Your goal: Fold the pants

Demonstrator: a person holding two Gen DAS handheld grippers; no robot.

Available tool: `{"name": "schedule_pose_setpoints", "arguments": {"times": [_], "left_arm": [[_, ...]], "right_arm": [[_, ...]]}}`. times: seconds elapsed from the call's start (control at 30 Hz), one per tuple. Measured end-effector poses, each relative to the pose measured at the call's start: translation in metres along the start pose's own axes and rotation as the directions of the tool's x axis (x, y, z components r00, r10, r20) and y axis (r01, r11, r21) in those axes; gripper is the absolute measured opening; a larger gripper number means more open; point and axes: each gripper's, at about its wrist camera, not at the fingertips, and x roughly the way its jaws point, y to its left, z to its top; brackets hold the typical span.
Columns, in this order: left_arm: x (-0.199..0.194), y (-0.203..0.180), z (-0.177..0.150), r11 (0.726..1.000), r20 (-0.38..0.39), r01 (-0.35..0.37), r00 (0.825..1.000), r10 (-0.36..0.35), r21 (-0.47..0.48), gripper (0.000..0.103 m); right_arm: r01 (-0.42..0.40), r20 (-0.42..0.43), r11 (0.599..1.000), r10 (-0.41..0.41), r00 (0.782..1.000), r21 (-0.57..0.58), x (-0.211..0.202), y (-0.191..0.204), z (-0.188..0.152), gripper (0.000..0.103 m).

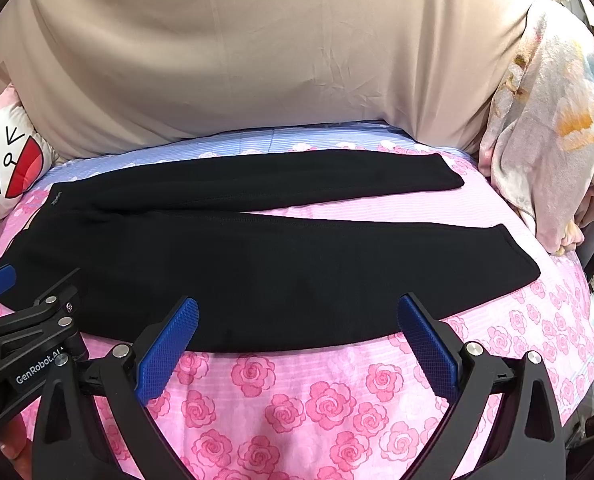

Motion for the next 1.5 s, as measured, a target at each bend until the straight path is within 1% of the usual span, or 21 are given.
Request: {"name": "schedule_pose_setpoints", "arguments": {"times": [0.63,1.07,1.13,1.2,1.23,1.3,1.33,1.4,1.43,1.47,1.5], "left_arm": [[0.002,0.002,0.000,1.000,-0.005,-0.001,1.000,0.001,0.002,0.091],[0.012,0.000,0.002,1.000,-0.017,-0.015,1.000,0.015,0.005,0.091],[0.015,0.000,0.003,1.000,-0.021,-0.013,1.000,0.013,0.005,0.091],[0.019,0.001,0.004,1.000,-0.030,0.004,1.000,-0.004,0.004,0.092],[0.021,0.004,0.006,1.000,-0.033,0.007,0.999,-0.007,-0.003,0.092],[0.027,0.012,0.011,1.000,-0.035,0.007,0.999,-0.008,-0.012,0.094],[0.030,0.017,0.013,1.000,-0.035,0.004,0.999,-0.004,-0.018,0.094],[0.037,0.032,0.018,0.999,-0.030,-0.014,0.999,0.013,-0.032,0.096],[0.043,0.045,0.021,0.998,-0.027,-0.034,0.999,0.032,-0.048,0.097],[0.051,0.061,0.026,0.996,-0.032,-0.052,0.998,0.050,-0.070,0.097],[0.060,0.076,0.031,0.993,-0.046,-0.062,0.997,0.058,-0.096,0.097]], "right_arm": [[-0.001,-0.009,1.000,0.001,1.000,-0.001,0.003,0.003,0.002,0.098],[-0.002,-0.024,1.000,0.002,1.000,-0.004,0.011,0.003,0.004,0.098],[-0.012,-0.027,1.000,0.012,1.000,-0.007,0.015,0.003,0.005,0.098],[-0.045,-0.040,0.999,0.045,0.998,-0.008,0.020,0.000,0.006,0.098],[-0.073,-0.056,0.997,0.073,0.996,0.004,0.026,-0.007,0.009,0.098],[-0.080,-0.053,0.996,0.081,0.995,0.024,0.035,-0.024,0.016,0.098],[-0.059,-0.042,0.998,0.060,0.997,0.022,0.043,-0.041,0.023,0.098],[0.014,-0.033,1.000,-0.014,0.999,0.012,0.058,-0.075,0.038,0.098],[0.036,-0.025,0.999,-0.036,0.999,0.010,0.064,-0.091,0.045,0.098],[0.052,-0.021,0.999,-0.052,0.998,0.005,0.079,-0.118,0.057,0.098],[0.052,-0.029,0.999,-0.052,0.998,0.004,0.095,-0.137,0.068,0.098]]}}
